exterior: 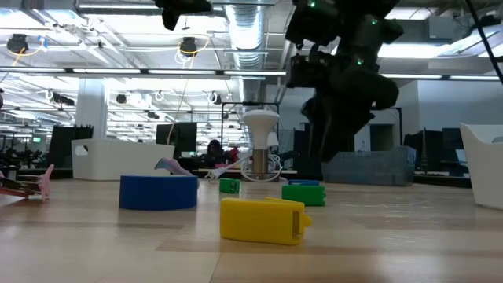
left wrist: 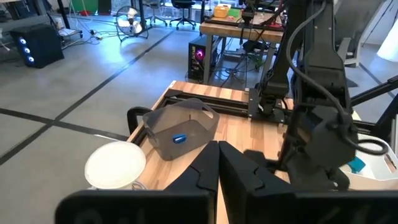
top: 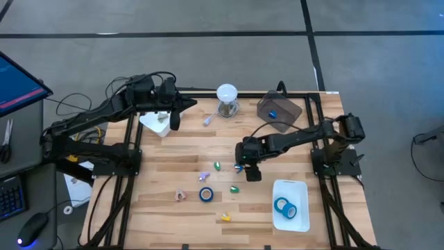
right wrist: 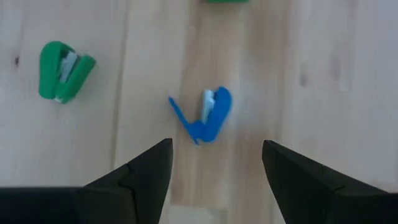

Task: Pick and place Stapler, Stapler remover, tape
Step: Put the blue stapler into the black bin

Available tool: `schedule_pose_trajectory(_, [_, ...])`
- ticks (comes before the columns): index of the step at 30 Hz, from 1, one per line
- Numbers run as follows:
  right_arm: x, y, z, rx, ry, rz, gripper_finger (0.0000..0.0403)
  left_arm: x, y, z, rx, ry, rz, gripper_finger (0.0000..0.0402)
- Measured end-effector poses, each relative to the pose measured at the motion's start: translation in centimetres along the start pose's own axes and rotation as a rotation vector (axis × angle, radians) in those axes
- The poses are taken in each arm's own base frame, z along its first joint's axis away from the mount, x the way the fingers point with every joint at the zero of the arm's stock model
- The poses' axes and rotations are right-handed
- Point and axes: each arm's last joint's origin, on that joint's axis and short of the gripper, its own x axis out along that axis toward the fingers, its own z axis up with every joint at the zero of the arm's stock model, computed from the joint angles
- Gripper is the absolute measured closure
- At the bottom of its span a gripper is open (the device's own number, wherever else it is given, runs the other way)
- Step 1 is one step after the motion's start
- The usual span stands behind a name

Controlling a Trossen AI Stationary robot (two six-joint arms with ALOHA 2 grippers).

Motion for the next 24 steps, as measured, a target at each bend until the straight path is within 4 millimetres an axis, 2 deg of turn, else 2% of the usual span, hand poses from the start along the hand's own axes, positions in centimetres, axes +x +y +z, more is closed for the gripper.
schedule_pose_trajectory(6, [1.7, 0.2, 0.2, -0.022, -0.004, 0.027, 0.0163, 0.0, 0.0, 0.0, 0.0, 0.0, 0.0, 0.0399])
schedule_pose_trajectory(14, [1.6, 0.2, 1.0, -0.02, -0.09, 0.055, 0.0163, 0.0, 0.0, 0.0, 0.0, 0.0, 0.0, 0.0399])
schedule_pose_trajectory(24, [1.6, -0.1, 1.0, -0.009, -0.091, 0.085, 0.0163, 0.0, 0.0, 0.0, 0.0, 0.0, 0.0, 0.0399])
